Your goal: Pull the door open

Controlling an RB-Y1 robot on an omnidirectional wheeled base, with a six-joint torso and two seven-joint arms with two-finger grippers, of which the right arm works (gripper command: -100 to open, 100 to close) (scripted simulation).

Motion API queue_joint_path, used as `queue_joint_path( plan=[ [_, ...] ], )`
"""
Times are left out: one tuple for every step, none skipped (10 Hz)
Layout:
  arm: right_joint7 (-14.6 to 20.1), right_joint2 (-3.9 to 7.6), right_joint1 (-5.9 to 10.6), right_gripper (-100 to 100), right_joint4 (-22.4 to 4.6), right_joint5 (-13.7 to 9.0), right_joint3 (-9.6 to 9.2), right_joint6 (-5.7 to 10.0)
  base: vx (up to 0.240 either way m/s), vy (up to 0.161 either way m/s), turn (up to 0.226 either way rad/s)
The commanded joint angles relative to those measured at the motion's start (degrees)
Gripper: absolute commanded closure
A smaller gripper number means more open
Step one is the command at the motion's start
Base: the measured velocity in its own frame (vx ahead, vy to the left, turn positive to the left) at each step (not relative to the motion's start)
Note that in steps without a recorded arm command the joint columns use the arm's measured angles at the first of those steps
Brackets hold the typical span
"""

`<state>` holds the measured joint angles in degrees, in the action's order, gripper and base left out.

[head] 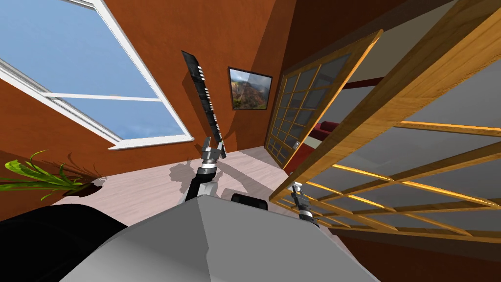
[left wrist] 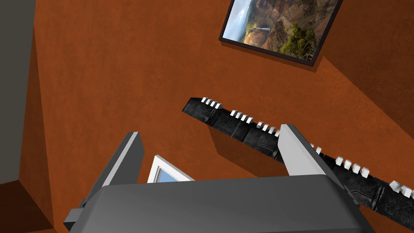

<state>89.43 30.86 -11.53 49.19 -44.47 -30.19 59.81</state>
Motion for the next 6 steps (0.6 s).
queue_joint_path(
  plan=[
    [1.57, 0.7, -0.2, 100, -1.18, 0.51, -1.21, 1.78, -0.18, -0.021, 0.093],
    [2.09, 1.15, -0.49, 100, -1.21, 0.71, -1.75, 2.37, -0.17, -0.013, 0.09],
    [2.63, 1.6, -0.79, 100, -1.23, 0.92, -2.3, 2.97, -0.166, -0.024, 0.094],
    [2.15, 1.32, -0.72, 100, -1.14, 0.77, -2.0, 2.2, -0.075, -0.012, 0.018],
    [2.86, 1.7, -1.13, 100, -1.53, 1.1, -2.82, 3.19, -0.112, -0.038, 0.11],
    [3.25, 1.97, -1.32, 100, -1.74, 1.28, -3.24, 3.83, -0.178, -0.059, 0.138]
  ],
)
